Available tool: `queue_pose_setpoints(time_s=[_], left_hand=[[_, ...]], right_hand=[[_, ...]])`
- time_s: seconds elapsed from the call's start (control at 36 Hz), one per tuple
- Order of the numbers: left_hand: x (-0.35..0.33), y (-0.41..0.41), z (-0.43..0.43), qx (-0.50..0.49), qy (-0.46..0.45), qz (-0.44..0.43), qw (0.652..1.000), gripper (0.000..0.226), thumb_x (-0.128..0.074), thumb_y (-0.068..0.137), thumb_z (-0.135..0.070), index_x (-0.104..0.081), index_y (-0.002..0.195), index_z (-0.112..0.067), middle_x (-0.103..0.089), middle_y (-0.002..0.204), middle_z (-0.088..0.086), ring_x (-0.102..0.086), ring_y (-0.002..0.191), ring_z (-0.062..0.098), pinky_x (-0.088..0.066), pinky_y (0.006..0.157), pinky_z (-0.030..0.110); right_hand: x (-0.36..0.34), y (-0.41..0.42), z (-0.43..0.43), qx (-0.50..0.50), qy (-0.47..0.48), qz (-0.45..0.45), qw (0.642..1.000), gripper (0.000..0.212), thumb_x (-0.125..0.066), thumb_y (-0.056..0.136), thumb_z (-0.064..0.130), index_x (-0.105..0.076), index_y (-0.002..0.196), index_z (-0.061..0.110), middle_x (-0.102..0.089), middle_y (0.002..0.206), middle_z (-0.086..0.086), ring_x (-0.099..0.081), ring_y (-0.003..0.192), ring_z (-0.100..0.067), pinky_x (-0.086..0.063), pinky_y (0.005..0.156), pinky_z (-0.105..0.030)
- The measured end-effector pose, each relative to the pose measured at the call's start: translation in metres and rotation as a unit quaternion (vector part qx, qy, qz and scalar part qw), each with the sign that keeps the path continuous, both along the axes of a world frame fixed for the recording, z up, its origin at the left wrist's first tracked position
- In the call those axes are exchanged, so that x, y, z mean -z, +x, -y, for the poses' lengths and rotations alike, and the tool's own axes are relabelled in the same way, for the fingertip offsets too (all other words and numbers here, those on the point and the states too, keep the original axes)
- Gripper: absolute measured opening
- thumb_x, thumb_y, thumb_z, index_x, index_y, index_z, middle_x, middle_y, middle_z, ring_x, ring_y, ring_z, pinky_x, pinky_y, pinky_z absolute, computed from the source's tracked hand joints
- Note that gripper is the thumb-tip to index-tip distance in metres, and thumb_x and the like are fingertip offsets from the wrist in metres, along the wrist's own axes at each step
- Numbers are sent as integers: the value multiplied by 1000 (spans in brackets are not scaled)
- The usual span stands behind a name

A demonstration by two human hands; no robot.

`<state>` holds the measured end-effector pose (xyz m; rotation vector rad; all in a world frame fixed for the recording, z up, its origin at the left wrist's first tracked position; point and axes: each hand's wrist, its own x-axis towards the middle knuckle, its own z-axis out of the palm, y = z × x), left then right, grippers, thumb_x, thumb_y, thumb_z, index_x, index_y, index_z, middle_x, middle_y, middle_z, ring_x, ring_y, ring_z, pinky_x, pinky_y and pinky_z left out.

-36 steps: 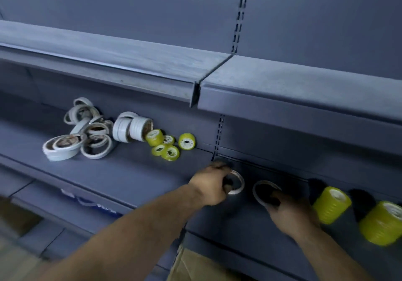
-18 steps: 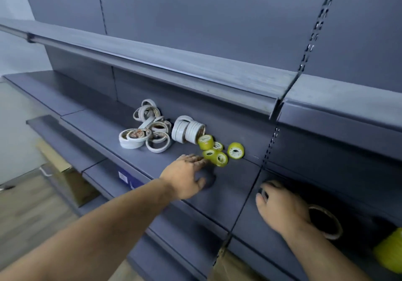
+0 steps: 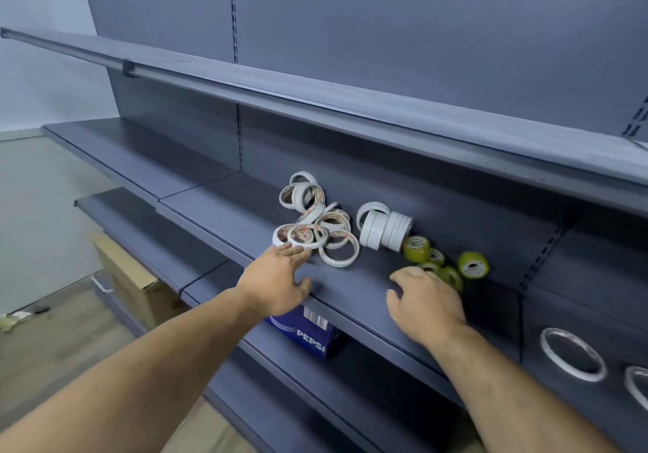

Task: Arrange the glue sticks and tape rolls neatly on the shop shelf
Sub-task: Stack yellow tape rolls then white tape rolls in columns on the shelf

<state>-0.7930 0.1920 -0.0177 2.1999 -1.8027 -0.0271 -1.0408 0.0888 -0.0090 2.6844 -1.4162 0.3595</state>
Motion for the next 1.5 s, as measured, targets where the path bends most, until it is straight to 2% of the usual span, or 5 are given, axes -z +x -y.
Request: queue_pose_setpoints(time_s=[0.39, 0.53, 0.75, 1.19, 1.5], left_hand=[[7, 58, 50, -12, -32, 7, 999, 37, -50, 94, -32, -65, 126, -24, -65, 125, -5, -52, 118, 19, -44, 96, 27], [14, 66, 84, 30, -51, 34, 998, 27, -46, 91, -37, -68, 94, -22, -66, 104, -8, -51, 98, 17, -35, 85, 15], [29, 75, 120, 96, -10, 98, 990, 18, -48, 75, -27, -60, 64, -19, -62, 72, 0, -56, 73, 25, -51, 74, 36], [14, 84, 132, 179, -65, 96, 977, 25, -52, 83, -22, -70, 100, -25, -68, 106, -5, -60, 99, 24, -32, 71, 28], [7, 92, 139, 188, -103, 88, 973, 19, -57, 64, -21, -68, 80, -22, -68, 84, 0, -63, 71, 32, -41, 58, 30]], right_hand=[[19, 106, 53, -99, 30, -52, 993, 23, -54, 95, 16, -66, 114, 22, -62, 119, 4, -59, 108, -22, -53, 86, -35], [26, 132, 74, -116, 32, -101, 988, 20, -54, 93, 10, -65, 108, 18, -60, 120, -2, -53, 117, -25, -47, 90, -33], [24, 154, 77, -97, 72, -152, 981, 31, -49, 95, 6, -62, 123, 10, -58, 128, -12, -49, 124, -30, -50, 96, -40], [1, 169, 56, -51, 81, -162, 982, 12, -56, 92, 10, -62, 101, 17, -69, 103, -9, -66, 96, -33, -42, 67, -33], [3, 166, 51, -24, 8, -95, 995, 8, -57, 94, 23, -63, 98, 20, -69, 102, -5, -66, 94, -30, -40, 67, -31]])
